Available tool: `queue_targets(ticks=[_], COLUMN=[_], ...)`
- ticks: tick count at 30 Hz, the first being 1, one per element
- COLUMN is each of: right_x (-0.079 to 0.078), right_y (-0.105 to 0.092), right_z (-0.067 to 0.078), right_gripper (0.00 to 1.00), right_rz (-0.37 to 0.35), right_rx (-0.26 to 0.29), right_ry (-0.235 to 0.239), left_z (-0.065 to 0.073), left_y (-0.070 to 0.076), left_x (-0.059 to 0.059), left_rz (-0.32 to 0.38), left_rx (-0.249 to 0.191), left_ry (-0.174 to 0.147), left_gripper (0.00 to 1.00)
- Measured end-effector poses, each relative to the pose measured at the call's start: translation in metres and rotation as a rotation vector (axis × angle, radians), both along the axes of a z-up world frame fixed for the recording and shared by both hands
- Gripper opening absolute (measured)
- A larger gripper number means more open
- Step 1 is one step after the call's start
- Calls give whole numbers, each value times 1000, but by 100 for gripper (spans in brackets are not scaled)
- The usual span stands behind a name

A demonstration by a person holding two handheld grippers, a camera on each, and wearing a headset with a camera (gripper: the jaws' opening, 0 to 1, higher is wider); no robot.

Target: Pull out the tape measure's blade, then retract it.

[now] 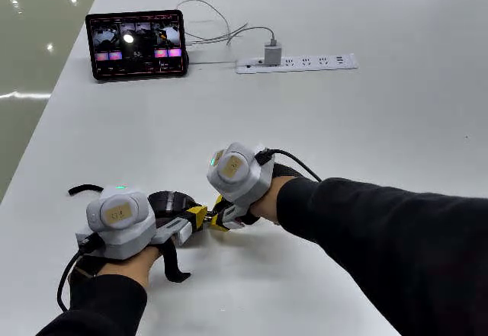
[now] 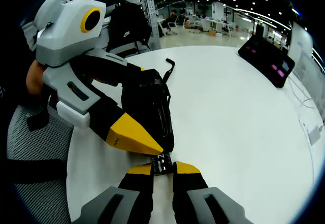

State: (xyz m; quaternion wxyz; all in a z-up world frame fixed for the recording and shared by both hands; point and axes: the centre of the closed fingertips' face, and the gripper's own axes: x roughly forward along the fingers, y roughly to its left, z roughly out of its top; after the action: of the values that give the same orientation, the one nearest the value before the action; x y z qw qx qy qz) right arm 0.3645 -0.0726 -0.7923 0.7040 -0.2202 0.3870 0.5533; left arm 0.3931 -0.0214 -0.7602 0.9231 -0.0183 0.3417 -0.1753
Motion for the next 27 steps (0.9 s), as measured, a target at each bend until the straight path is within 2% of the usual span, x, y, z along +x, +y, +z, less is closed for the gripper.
queue_targets(ticks=[17,27], right_x=[0,-1], right_y=[4,5], right_z=[2,2], right_gripper=[10,12], right_rz=[-14,1], right_rx=[34,27], right_ry=[4,-27], left_z=[1,2], left_y=[0,0], left_x=[-1,-1], left_rz=[1,10], left_rx=[1,0], left_ry=[-13,-32], left_gripper=[59,61])
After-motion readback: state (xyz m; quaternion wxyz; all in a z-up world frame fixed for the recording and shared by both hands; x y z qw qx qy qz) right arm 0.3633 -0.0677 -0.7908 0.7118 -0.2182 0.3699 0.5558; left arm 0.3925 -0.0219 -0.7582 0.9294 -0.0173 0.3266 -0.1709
